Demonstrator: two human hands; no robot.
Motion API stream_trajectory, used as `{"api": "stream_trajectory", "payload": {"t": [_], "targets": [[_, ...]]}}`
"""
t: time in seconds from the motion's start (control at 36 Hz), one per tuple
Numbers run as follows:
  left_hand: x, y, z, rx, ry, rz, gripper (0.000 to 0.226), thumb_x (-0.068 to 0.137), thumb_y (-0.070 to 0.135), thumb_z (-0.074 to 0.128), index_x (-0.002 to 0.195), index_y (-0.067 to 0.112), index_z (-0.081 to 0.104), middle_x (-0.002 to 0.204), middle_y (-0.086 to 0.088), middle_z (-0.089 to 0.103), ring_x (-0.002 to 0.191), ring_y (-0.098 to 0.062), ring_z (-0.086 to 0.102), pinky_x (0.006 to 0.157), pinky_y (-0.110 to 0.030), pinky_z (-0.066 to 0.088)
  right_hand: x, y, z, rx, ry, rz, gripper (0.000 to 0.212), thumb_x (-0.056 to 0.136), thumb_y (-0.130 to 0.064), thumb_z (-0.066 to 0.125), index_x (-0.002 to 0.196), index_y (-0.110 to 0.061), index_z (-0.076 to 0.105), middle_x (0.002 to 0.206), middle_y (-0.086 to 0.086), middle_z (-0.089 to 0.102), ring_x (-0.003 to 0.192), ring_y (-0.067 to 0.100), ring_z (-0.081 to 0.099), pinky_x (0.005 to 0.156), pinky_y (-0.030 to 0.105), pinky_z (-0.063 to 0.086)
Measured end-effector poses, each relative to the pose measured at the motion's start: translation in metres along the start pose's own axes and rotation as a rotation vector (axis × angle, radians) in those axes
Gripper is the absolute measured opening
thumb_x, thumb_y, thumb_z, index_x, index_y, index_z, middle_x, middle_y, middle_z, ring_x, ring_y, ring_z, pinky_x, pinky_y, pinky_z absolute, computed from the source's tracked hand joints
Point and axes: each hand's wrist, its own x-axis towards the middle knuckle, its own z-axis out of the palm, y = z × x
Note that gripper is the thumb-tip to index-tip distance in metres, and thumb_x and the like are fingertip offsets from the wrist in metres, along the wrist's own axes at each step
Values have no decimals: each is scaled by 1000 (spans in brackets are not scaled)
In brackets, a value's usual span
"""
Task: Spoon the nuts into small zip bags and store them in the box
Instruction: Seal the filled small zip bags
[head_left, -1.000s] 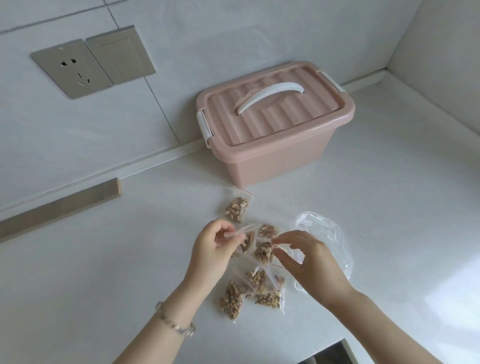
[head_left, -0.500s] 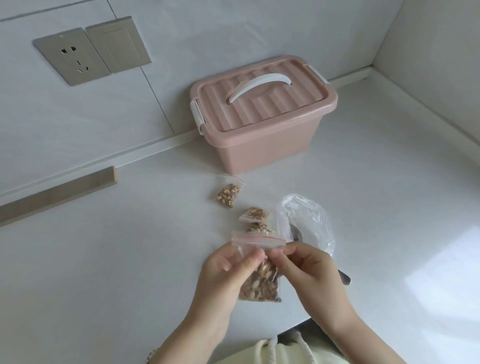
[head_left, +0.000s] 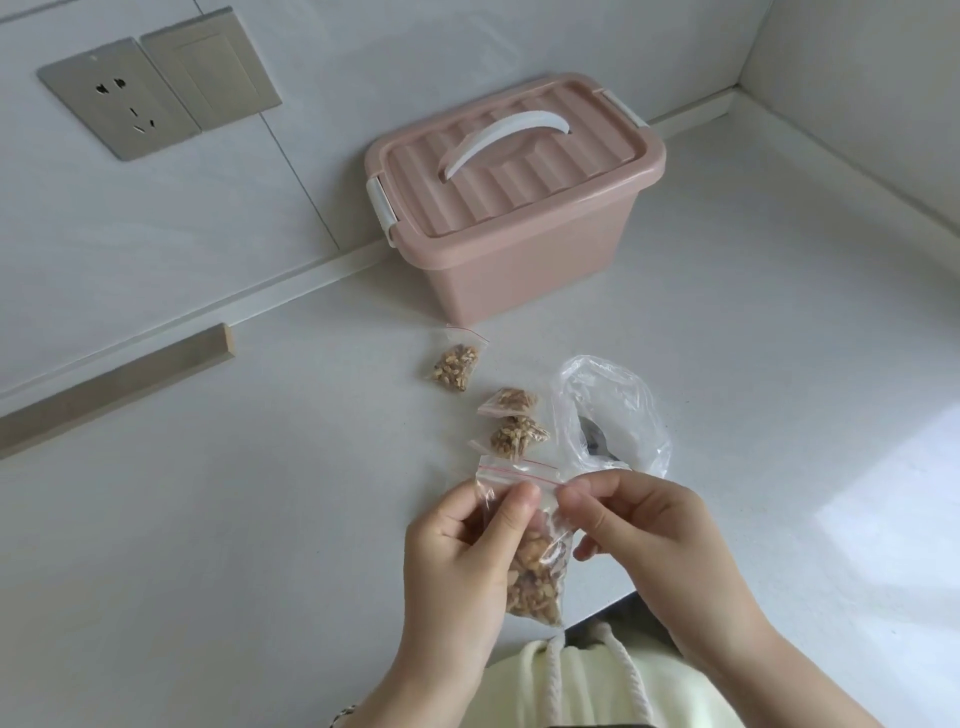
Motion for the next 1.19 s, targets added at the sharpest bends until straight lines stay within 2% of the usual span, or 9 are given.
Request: {"api": "stream_trajectory", "payload": {"t": [0.19, 0.39, 0.64, 0.75, 0.86, 0.94, 1.03, 1.11, 1.19], "targets": [[-4, 0, -1, 15, -6, 22, 25, 67, 35, 78, 68, 11, 70, 62, -20, 63, 58, -22, 57, 52, -26, 46, -2, -4, -1, 26, -5, 41, 16, 65, -25, 66, 68, -10, 71, 65, 5, 71, 59, 6, 61, 53, 15, 47], [-4, 3, 0, -34, -38, 15, 17, 66, 24, 66, 65, 8, 70, 64, -11, 69, 58, -16, 63, 52, -20, 48, -2, -5, -5, 38, 17, 50, 17, 62, -23, 68, 66, -7, 72, 62, 5, 68, 54, 5, 58, 52, 14, 46], [2, 9, -7, -43, -141, -82, 24, 60, 23, 81, 76, 7, 75, 79, -13, 73, 76, -18, 68, 65, -22, 51, -2, -5, -5, -176, 85, -96, 20, 61, -39, 64, 69, -24, 73, 69, 5, 70, 60, 12, 54, 58, 18, 44], [5, 14, -10, -26, -177, -78, 20, 59, 23, 82, 75, 12, 76, 74, -9, 73, 70, -12, 66, 61, -18, 49, -4, -7, -5, -257, 101, -133, 9, 69, -32, 67, 70, -25, 72, 67, 3, 68, 57, 15, 47, 59, 29, 40], [5, 17, -12, -17, -193, -38, 17, 60, 19, 79, 73, 9, 75, 72, -9, 73, 63, -8, 65, 59, -15, 48, -4, -6, -9, -311, 95, -155, 17, 79, -11, 67, 63, -17, 70, 50, -18, 60, 48, -1, 53, 52, 6, 38], [6, 16, -14, 14, -184, -10, 13, 63, 16, 80, 73, 9, 75, 71, -10, 73, 64, -12, 67, 60, -17, 50, -3, -6, -8, -349, 94, -167, 15, 79, -15, 68, 66, -23, 71, 63, -17, 67, 61, 1, 60, 53, 5, 40], [7, 14, -16, 62, -200, 29, 13, 60, 22, 77, 70, 15, 76, 70, -8, 73, 64, -15, 66, 61, -20, 52, -2, -5, -8, -359, 79, -198, 18, 79, -16, 67, 74, -34, 69, 71, -16, 70, 73, 5, 64, 65, 8, 44], [7, 14, -17, 64, -178, 61, 18, 52, 34, 74, 60, 19, 74, 61, -4, 70, 56, -9, 61, 57, -17, 48, -4, -6, -8, -346, 58, -232, 9, 77, -24, 66, 75, -32, 69, 71, -14, 70, 75, 6, 65, 70, 10, 45], [9, 16, -16, 76, -163, 63, 9, 53, 27, 77, 58, 19, 74, 58, -1, 69, 54, -7, 58, 55, -14, 46, -4, -5, -9, -331, -1, -234, 9, 73, -34, 67, 73, -26, 72, 76, -12, 71, 77, 8, 65, 70, 14, 48]]}}
